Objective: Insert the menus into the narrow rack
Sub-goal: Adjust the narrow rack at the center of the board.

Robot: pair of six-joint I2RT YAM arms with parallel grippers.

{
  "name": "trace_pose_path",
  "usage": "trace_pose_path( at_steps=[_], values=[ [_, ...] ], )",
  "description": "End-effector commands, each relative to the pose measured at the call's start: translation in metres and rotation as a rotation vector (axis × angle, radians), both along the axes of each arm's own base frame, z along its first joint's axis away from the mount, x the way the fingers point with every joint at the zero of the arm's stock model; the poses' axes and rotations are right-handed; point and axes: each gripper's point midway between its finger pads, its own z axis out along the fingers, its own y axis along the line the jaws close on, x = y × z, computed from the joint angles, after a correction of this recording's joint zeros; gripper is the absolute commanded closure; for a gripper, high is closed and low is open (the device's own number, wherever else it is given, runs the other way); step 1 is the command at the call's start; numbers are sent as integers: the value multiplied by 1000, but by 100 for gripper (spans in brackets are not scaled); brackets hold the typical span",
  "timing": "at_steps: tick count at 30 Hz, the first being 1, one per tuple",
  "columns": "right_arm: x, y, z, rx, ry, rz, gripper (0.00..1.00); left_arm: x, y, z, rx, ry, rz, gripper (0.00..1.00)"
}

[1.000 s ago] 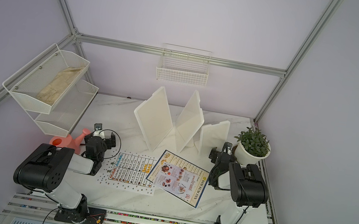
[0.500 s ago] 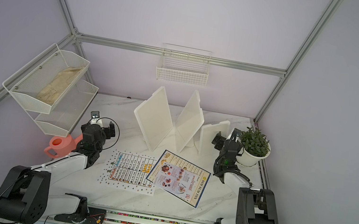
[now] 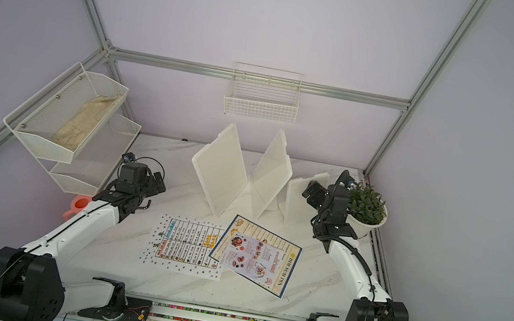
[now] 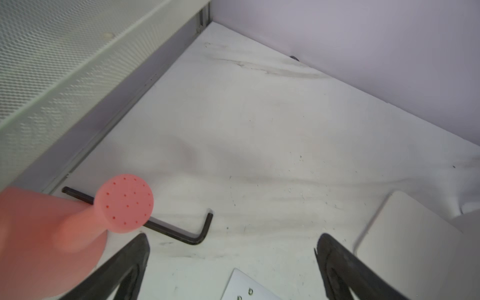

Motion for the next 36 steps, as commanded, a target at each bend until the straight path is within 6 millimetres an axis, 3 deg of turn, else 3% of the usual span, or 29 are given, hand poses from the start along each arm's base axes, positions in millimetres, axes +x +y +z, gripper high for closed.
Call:
trace_pose_path(
  at_steps=[1,9,13,17,22,27,30,33,36],
  values=[
    [-19,24,-10,59,102,122,14,-1,-29,38,-147,-102,-108,0],
    [-43,59,-9,155,155,302,15,-17,-51,56,-269,-204,-201,0],
    [-56,62,-16,110,200,318,15,-20,-62,65,-304,-223,-261,0],
    [-60,69,-9,96,205,350,16,-22,-83,71,-350,-237,-351,0],
    [-63,105,-2,47,205,453,19,-26,-113,72,-351,-229,-437,0],
    [-81,152,-25,-37,287,521,20,-37,-148,63,-352,-195,-520,0],
    [-97,169,-43,-32,339,535,22,-49,-166,51,-366,-163,-556,0],
    [-114,177,-63,-7,403,526,24,-64,-182,33,-385,-119,-589,0],
    [-126,172,-84,36,470,471,26,-77,-196,15,-405,-79,-614,0]
  ],
)
